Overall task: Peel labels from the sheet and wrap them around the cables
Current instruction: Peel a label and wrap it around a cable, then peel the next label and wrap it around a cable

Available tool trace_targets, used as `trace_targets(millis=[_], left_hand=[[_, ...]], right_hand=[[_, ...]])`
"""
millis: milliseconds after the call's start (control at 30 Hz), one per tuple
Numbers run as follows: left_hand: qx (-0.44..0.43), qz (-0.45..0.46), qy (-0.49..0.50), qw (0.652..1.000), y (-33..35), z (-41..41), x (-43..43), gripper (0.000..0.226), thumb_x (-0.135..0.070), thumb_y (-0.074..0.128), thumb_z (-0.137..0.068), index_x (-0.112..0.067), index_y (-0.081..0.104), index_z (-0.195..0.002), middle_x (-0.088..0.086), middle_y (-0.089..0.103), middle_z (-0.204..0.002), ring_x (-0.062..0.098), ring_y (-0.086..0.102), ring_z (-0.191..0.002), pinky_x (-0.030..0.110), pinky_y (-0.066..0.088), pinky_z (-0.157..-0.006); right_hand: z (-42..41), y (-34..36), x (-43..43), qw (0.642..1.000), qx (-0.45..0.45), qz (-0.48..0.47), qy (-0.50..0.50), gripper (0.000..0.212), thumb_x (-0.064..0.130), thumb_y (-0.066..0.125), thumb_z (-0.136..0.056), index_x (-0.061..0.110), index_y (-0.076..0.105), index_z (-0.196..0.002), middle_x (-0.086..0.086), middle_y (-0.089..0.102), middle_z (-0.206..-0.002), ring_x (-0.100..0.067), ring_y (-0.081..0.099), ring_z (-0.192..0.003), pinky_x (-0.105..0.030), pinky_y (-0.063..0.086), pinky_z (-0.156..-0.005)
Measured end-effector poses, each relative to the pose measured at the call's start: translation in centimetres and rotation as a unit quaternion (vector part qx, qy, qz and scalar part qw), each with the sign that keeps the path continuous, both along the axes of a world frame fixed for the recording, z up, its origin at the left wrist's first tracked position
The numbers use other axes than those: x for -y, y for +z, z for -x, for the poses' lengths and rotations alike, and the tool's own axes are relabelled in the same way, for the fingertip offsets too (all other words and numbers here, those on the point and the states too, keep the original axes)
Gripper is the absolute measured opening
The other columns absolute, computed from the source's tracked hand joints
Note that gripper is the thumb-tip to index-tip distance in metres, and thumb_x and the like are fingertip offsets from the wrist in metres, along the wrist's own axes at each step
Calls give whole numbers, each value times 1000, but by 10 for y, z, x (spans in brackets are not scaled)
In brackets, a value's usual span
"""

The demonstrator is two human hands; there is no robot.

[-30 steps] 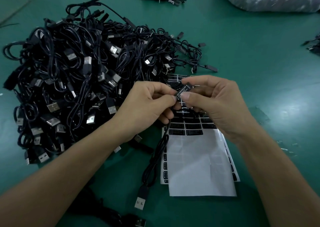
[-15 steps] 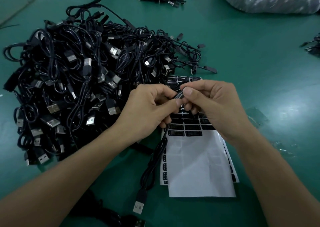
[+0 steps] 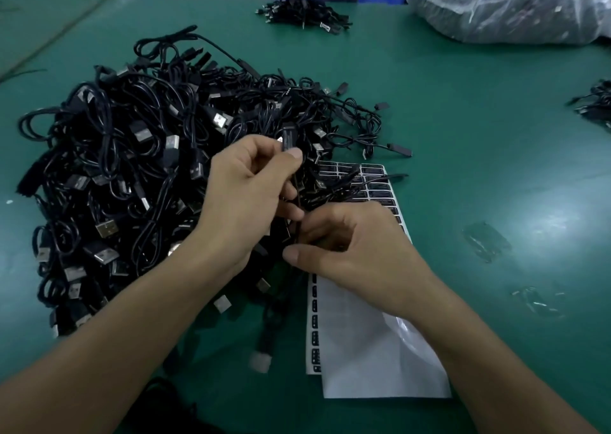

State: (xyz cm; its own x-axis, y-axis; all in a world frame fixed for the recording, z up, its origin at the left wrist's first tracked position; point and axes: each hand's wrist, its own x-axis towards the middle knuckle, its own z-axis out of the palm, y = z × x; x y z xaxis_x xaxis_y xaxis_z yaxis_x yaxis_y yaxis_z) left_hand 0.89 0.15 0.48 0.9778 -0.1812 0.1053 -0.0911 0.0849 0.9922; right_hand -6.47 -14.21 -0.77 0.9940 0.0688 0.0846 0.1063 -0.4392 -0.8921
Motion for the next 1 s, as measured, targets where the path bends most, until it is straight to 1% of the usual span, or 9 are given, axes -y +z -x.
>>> trace_targets(millis=[100,267,367,467,600,667,767,900,1000], left_hand=[[-5,30,33,999,3,-1,-1,23,-17,56,-102,-17,53,-80,-9,50,-50,9,51,-44,23,47,-44],[-3,64,49,997,3,1,0,25,-17,47,-106,-16,49,-81,-8,47,-51,9,50,-46,24,49,-44],[-1,89,51,995,3,1,1,21,-19,52,-105,-14,51,-85,-7,50,-62,8,55,-56,25,52,-49],[-11,94,43,995,4,-1,1,19,-29,59,-100,-11,59,-94,-4,56,-77,6,60,-64,24,54,-54],[-63,119,-1,991,9,-3,-1,50,-56,63,-79,-11,68,-102,-2,64,-85,10,64,-69,27,55,-58],[-70,99,-11,993,8,-4,-3,43,-49,65,-87,-9,68,-102,-3,65,-81,10,63,-68,26,54,-56],[-52,37,-6,998,4,-5,-4,15,-24,61,-99,-14,70,-94,-5,64,-74,9,60,-63,22,51,-55],[-33,1,-12,999,1,-6,-4,17,-15,59,-99,-18,70,-87,-7,63,-68,7,59,-60,19,49,-54],[-28,-4,-17,999,0,-6,-3,20,-14,60,-99,-19,69,-82,-8,62,-65,6,57,-58,19,48,-52]], right_hand=[[1,2,2,1000,-24,6,-4,25,31,88,-73,35,71,-92,18,71,-87,-6,69,-72,-18,52,-63],[3,0,-8,998,-58,-28,-15,62,40,87,-66,59,52,-114,9,71,-90,-10,71,-77,-35,60,-73],[2,-1,-17,998,-49,-25,-31,44,27,82,-79,48,53,-105,5,74,-76,-8,69,-68,-32,55,-64],[2,9,-15,996,-28,-76,-37,28,17,70,-82,34,65,-105,-1,74,-83,-21,70,-78,-46,60,-74],[-9,25,1,956,-59,-266,-110,40,8,53,-88,30,62,-120,4,64,-64,-12,58,-56,-25,49,-49],[-22,29,14,939,-69,-294,-166,48,4,55,-91,22,51,-135,1,66,-67,-11,58,-56,-24,47,-50],[-50,36,38,936,-53,-245,-247,56,3,64,-89,17,45,-140,-3,72,-76,-8,59,-57,-24,47,-51],[-93,35,78,928,-30,-123,-350,8,3,69,-85,10,66,-81,-1,66,-73,-11,55,-59,-26,46,-53],[-113,25,102,904,-29,-46,-423,17,8,64,-89,-7,71,-95,-16,70,-89,-30,64,-74,-36,50,-59]])
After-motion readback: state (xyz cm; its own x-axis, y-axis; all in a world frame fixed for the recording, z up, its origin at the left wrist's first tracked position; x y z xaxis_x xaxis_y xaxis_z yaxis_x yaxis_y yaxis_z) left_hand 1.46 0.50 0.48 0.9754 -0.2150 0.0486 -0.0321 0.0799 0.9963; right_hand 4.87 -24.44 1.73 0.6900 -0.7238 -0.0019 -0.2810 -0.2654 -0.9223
